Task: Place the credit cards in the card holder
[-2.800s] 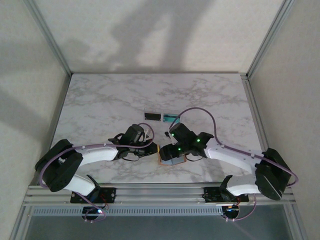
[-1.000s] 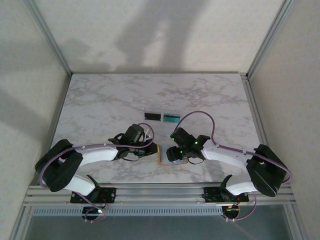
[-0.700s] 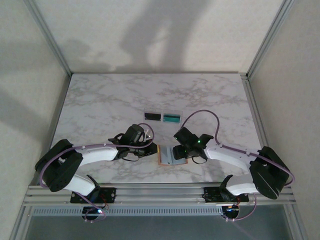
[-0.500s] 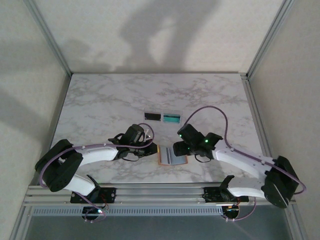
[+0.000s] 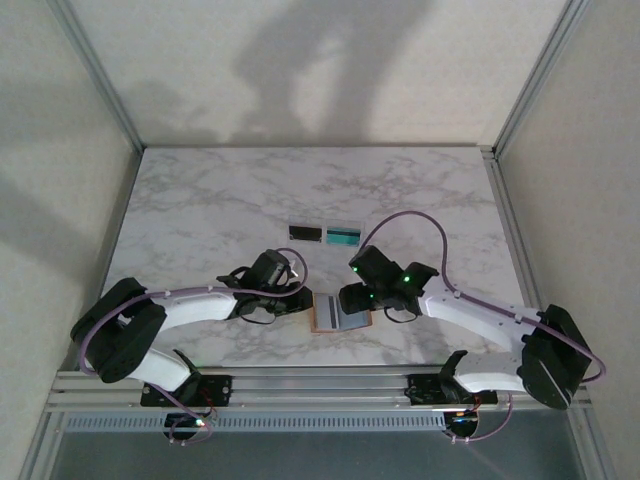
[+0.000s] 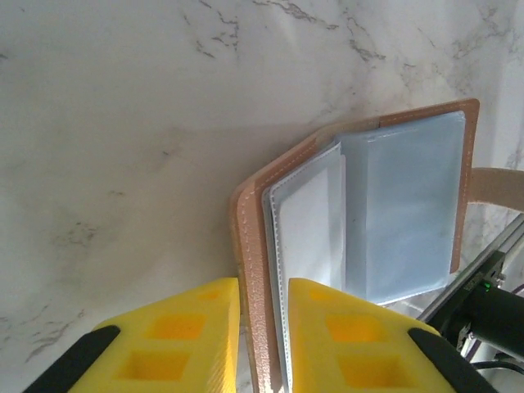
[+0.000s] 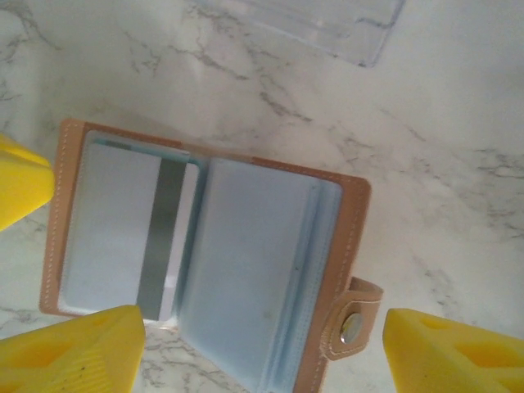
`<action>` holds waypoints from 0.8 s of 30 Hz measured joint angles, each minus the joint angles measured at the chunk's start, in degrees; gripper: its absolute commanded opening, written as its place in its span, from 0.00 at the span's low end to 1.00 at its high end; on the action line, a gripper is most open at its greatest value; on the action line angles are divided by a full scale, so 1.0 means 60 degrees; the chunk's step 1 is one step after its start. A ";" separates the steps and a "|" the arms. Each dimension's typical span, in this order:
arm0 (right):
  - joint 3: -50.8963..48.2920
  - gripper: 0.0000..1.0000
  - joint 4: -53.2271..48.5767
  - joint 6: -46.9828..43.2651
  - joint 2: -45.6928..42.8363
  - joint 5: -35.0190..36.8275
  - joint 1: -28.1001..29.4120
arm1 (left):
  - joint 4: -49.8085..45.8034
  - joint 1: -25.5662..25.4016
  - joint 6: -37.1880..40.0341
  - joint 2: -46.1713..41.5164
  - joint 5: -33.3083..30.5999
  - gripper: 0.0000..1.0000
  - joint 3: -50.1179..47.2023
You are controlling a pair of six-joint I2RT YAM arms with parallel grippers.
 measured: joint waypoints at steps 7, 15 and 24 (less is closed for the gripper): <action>0.0554 0.52 0.0087 0.0244 0.0295 -0.1293 -0.0474 | -0.0266 0.0178 0.0415 0.0423 -0.0204 0.18 0.0255; 0.0331 0.42 0.0681 0.0459 0.1344 -0.2248 -0.0506 | -0.0321 0.0237 0.0790 0.1297 -0.0219 0.09 0.0579; -0.0678 0.42 0.0940 0.0707 0.1690 -0.2346 -0.0506 | -0.0350 0.0280 0.1042 0.1807 -0.0084 0.08 0.1144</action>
